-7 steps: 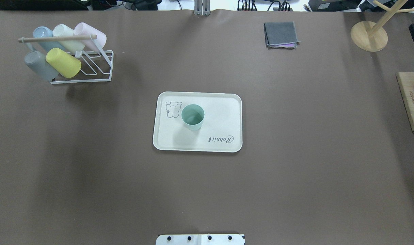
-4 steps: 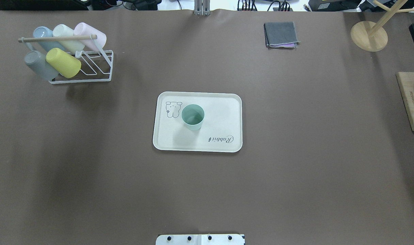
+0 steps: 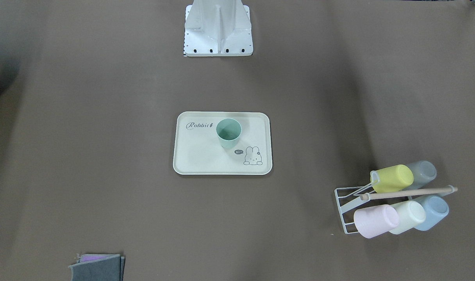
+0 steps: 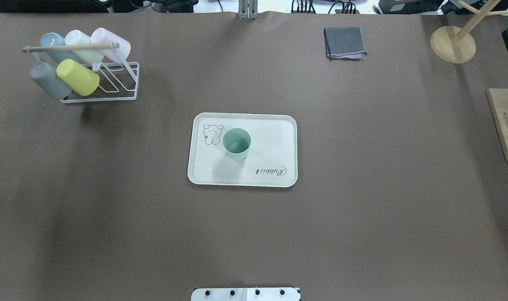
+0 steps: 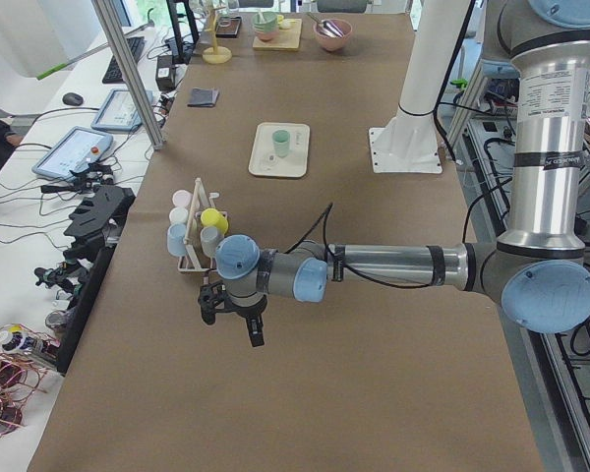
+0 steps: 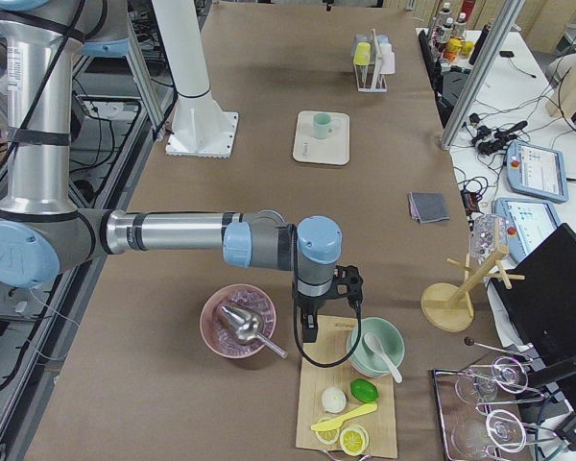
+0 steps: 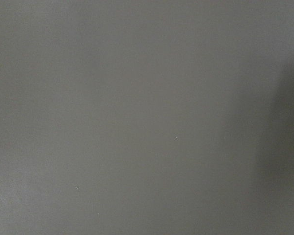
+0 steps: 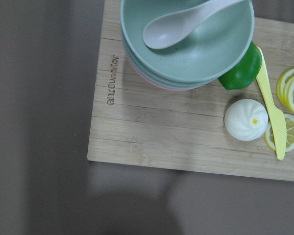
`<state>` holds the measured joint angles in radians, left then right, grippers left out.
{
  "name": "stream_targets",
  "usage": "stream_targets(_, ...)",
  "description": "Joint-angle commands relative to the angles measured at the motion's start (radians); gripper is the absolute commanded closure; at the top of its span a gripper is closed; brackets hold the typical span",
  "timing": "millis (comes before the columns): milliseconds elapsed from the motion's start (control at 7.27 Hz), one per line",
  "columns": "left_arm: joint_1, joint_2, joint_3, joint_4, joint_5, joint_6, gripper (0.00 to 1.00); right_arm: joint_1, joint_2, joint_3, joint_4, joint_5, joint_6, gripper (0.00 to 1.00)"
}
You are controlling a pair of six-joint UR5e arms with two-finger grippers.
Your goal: Pick up and place green cup on tray
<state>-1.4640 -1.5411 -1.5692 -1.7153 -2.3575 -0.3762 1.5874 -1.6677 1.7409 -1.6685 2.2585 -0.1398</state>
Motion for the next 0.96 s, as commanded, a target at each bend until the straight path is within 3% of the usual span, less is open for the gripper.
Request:
stream_targets(0, -0.071, 0.001, -0.003, 0.002, -0.003, 0.042, 0.01, -0.001, 0.008, 0.002, -0.001, 0.0, -0.102, 0.0)
stream_targets(412, -0.107, 0.007, -0.031, 0.01, -0.061, 0.043, 0.01, -0.006, 0.011, -0.001, 0.001, -0.007, -0.092, 0.0)
stream_targets(825, -0.107, 0.006, -0.032, 0.006, -0.058, 0.042, 0.01, -0.006, 0.011, -0.006, -0.001, -0.008, -0.087, 0.0)
